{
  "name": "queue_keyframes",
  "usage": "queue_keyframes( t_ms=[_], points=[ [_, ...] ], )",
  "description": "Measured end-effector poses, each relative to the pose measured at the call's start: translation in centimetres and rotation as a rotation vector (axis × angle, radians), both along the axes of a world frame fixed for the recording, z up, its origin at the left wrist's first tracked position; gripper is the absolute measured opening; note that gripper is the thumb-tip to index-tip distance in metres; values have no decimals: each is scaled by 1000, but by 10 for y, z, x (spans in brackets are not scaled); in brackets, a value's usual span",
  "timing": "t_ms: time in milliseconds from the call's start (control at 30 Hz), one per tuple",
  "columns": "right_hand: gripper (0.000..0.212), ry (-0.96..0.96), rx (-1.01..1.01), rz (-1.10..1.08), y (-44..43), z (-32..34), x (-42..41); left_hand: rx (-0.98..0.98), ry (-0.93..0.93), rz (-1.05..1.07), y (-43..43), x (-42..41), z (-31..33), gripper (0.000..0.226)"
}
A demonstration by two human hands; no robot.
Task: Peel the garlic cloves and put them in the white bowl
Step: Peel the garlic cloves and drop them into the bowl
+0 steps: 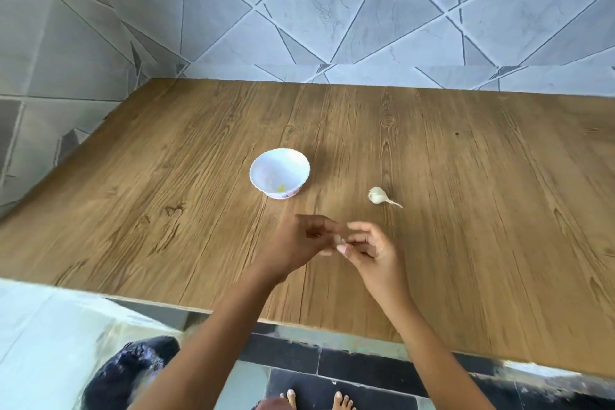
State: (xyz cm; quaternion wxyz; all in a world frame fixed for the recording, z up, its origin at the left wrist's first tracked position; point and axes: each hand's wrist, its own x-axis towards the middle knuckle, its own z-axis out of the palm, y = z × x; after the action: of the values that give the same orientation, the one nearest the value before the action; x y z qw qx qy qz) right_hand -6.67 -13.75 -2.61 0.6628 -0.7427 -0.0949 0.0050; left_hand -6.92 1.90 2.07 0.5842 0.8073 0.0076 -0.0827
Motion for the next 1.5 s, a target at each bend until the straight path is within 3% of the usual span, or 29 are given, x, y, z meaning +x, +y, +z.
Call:
queue_keyframes(
  t_ms=[100,200,267,333,400,467,900,1000,1100,1167,1267,1333,1400,1500],
  points=[
    [40,-7,-11,57,11,-2,-3,-52,86,-35,12,-6,-1,12],
    [29,-94,-133,15,20,-7,-9,-10,152,-78,27,-6,2,9],
    [27,-259,-367,-47,20,-13,-12,48,169,-63,32,-4,3,7],
    [45,-391,-692,-81,19,-22,-14,135,158,-34,35,0,0,5],
    [57,-404,-962,-101,19,-27,-17,226,160,-34,35,5,-4,5],
    [64,-360,-1098,-88,21,-28,-21,304,164,-64,35,11,-6,5],
    [60,-283,-1188,-91,26,-26,-23,937,-7,-272,10,27,2,8],
    [61,-279,-1190,-85,27,-24,-24,1008,-38,-285,4,27,-1,13],
    [69,-268,-1137,-48,26,-22,-25,934,-34,-276,9,28,-1,12],
    [65,-273,-1041,-32,23,-21,-24,785,-7,-266,21,25,-1,10],
    [36,-233,-639,-61,20,-14,-25,250,145,-119,39,11,-2,10],
    [27,-89,-350,-24,23,-6,-27,-102,222,-16,46,0,-1,11],
    [23,81,-170,14,30,6,-27,-235,229,17,49,-7,0,8],
    [15,269,9,35,39,17,-22,-271,209,18,49,-14,2,8]
  ],
)
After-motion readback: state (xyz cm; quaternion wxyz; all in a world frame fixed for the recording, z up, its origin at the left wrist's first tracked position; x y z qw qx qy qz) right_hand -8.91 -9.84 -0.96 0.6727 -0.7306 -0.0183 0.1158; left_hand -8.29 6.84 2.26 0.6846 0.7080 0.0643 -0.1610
